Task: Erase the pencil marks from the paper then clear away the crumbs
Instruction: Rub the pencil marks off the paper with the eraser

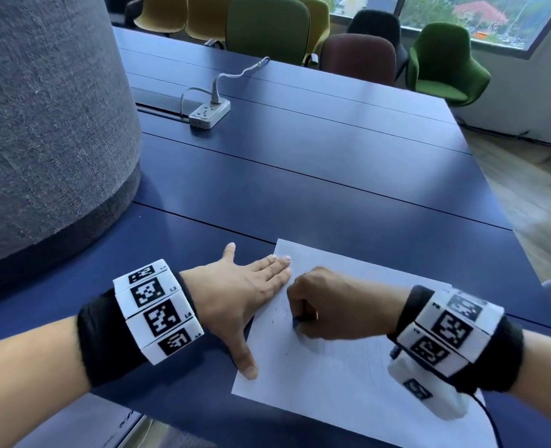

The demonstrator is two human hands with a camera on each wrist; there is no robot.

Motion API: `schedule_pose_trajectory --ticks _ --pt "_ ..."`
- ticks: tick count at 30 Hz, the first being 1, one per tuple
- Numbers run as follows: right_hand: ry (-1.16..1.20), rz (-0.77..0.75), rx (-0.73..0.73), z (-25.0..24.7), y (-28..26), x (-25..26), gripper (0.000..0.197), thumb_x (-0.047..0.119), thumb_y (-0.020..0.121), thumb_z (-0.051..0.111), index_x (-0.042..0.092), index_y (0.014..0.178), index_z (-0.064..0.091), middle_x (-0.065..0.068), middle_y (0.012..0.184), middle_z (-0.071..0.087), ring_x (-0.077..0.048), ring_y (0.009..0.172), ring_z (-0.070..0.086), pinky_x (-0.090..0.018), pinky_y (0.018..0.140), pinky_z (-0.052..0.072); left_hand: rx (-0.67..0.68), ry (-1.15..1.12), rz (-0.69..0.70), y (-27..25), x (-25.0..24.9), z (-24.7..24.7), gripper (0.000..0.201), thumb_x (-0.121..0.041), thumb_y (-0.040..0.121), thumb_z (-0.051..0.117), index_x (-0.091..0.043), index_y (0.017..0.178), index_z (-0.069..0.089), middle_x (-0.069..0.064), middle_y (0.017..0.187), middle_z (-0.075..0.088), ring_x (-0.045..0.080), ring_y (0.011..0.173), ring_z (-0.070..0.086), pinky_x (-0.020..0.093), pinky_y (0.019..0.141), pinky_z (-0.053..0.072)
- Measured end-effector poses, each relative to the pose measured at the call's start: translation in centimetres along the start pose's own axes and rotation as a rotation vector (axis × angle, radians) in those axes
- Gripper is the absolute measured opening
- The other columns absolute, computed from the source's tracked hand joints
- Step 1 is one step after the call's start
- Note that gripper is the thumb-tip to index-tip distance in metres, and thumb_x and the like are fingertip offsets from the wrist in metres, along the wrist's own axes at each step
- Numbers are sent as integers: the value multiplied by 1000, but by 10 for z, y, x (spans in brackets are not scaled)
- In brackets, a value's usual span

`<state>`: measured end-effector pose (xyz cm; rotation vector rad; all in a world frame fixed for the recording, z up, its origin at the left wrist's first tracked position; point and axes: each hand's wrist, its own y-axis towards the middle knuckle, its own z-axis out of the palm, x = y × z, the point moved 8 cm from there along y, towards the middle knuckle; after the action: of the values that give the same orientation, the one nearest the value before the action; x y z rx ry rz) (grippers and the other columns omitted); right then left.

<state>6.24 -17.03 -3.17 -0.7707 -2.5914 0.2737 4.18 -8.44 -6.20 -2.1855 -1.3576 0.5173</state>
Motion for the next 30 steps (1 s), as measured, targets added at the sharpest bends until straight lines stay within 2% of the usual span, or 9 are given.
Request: schedule_pose_trajectory --ticks 3,5,9,14,18,20,23,28,30 --pt "-20 78 -106 -21 9 -24 13 14 79 60 1 75 61 -12 77 66 -29 72 58 -38 66 49 -4 -17 3 -1 0 -1 147 -75 58 75 -17 153 -21 -9 159 -30 2 144 -26 68 111 -8" --pt "-7 76 -131 -20 6 -23 13 14 79 60 1 75 61 -11 77 65 -29 73 57 -38 67 49 -6 -23 3 -1 0 -1 147 -76 58 75 -18 153 -21 -10 159 -29 1 143 -26 69 112 -7" --pt "8 -10 12 5 -3 5 11 13 79 60 2 77 63 -10 79 67 -26 75 58 -38 70 49 4 -4 -5 0 0 -1 146 -75 59 74 -17 153 -21 -9 158 -30 2 143 -26 69 112 -6" --pt "18 56 -136 -15 3 -17 11 11 78 61 1 74 61 -11 76 65 -27 73 56 -40 69 48 -7 -6 -2 1 1 -1 148 -77 57 74 -18 153 -21 -9 159 -30 2 144 -26 69 112 -6" --pt "47 -34 38 13 -9 14 8 13 78 60 5 78 63 -7 78 67 -25 74 58 -38 69 50 7 21 -9 1 0 0 146 -77 58 73 -17 153 -20 -8 158 -31 3 144 -26 69 113 -4" --pt "26 -6 8 5 -4 6 10 14 78 61 4 77 63 -8 77 68 -26 73 59 -37 68 50 10 22 -10 1 0 -1 146 -76 59 73 -17 153 -21 -8 158 -31 3 144 -26 68 112 -6" --pt "26 67 -96 -12 0 -15 10 14 80 62 4 77 62 -7 76 67 -24 70 56 -31 64 46 3 4 -9 0 0 -2 147 -76 58 74 -17 153 -22 -9 159 -30 2 144 -25 68 111 -6" --pt "88 -13 50 9 -8 11 4 13 79 63 10 80 63 7 70 60 -10 62 51 -22 62 47 16 12 -12 -1 0 -1 146 -76 59 74 -17 153 -21 -8 158 -30 3 144 -26 69 112 -5" --pt "52 47 -1 -4 0 -5 6 15 79 65 8 80 64 7 68 58 -8 59 48 -19 58 41 10 8 -10 -1 0 -2 146 -76 59 74 -17 153 -21 -9 158 -31 3 144 -26 69 112 -6"
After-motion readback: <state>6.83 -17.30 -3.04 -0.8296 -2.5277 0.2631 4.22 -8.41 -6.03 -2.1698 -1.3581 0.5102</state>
